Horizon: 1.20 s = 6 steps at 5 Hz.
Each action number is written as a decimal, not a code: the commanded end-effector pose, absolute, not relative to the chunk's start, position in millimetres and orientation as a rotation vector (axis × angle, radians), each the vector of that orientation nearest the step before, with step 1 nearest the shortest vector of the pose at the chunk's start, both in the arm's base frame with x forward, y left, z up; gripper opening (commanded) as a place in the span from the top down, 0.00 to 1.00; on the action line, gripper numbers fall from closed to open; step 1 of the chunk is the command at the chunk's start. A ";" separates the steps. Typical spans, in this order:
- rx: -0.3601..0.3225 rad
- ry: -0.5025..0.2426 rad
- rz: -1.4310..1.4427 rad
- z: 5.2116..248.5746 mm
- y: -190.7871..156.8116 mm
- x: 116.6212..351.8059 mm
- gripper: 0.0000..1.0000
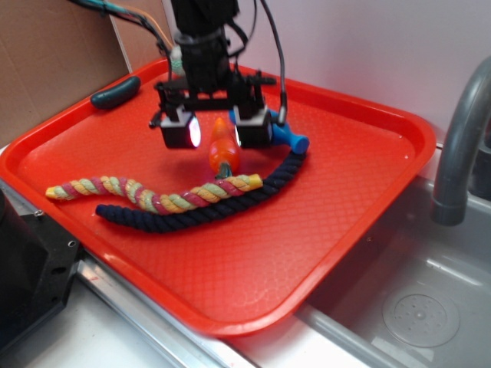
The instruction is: Grab the carrot.
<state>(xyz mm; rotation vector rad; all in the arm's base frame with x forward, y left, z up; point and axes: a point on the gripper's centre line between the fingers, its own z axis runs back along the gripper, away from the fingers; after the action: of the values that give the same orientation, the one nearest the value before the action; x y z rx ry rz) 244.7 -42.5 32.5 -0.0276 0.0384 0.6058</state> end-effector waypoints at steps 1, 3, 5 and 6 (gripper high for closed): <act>-0.062 0.052 0.608 31.6 -35.3 258.8 1.00; -0.029 0.010 0.283 95.7 -29.7 238.8 1.00; -0.068 -0.053 0.249 186.2 52.2 202.6 1.00; -0.073 -0.090 0.250 216.5 68.1 194.6 1.00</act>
<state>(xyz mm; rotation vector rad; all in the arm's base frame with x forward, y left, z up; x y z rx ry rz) 191.1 59.2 203.6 -0.0868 -0.0393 0.2547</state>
